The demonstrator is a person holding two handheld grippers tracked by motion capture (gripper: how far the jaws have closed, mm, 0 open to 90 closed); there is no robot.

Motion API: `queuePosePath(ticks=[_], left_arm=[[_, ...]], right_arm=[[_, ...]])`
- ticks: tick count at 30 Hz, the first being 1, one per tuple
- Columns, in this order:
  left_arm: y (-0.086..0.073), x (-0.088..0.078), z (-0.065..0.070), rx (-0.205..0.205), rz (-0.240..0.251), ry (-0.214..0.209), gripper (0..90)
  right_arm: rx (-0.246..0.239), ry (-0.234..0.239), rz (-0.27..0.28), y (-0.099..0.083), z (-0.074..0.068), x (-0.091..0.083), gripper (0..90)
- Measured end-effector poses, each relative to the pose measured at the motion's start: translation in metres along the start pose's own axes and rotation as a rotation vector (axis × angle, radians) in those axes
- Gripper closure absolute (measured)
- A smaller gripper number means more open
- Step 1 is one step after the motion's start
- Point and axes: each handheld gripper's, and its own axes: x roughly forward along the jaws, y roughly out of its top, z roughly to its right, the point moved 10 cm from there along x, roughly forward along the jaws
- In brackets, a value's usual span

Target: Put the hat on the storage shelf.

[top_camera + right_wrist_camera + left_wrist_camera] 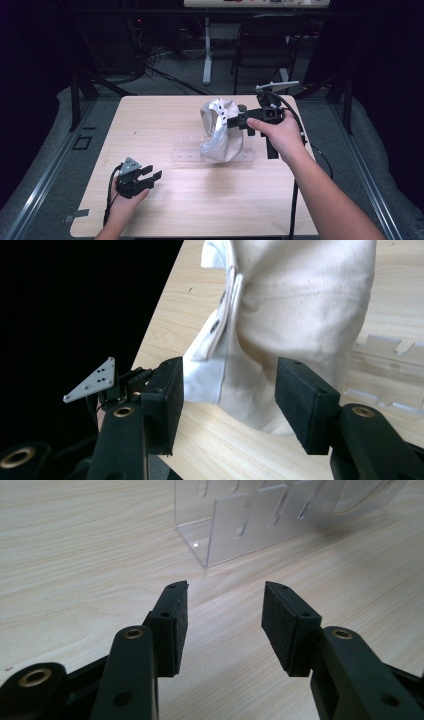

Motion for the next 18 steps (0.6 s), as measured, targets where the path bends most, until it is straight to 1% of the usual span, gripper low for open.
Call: queuePosePath(ticks=[2,3,4,6,8,12,13,14,18], left_arm=[[0.000,0.000,0.000,0.002,-0.002,0.000,54.0],[0.000,0.000,0.000,0.002,-0.002,0.000,53.9],[0.000,0.000,0.000,0.001,0.002,0.002,53.9],[0.000,-0.001,0.001,0.002,0.002,0.002,53.9],[-0.001,0.000,0.001,0.003,-0.002,0.002,53.9],[-0.001,0.001,0.001,0.006,-0.005,0.001,53.9],[-0.002,0.001,0.001,0.005,-0.006,0.002,53.9],[-0.002,0.001,0.002,0.000,-0.006,0.002,53.9],[-0.002,0.002,0.003,0.005,-0.003,0.002,53.9]], right_arm=[[0.010,0.010,0.012,-0.004,0.003,0.000,44.5],[0.010,0.010,0.012,-0.004,0.003,0.000,44.5],[0.015,0.010,0.022,-0.009,0.008,-0.001,44.2],[0.014,0.007,0.023,-0.011,0.011,-0.001,44.1],[0.014,0.020,0.029,-0.018,0.015,-0.001,43.9],[-0.006,0.015,0.044,-0.025,0.021,-0.003,43.6],[-0.015,0.013,0.057,-0.026,0.022,-0.003,43.5],[-0.019,0.012,0.054,-0.028,0.023,-0.003,43.6],[-0.040,0.013,0.057,-0.035,0.023,-0.003,44.0]])
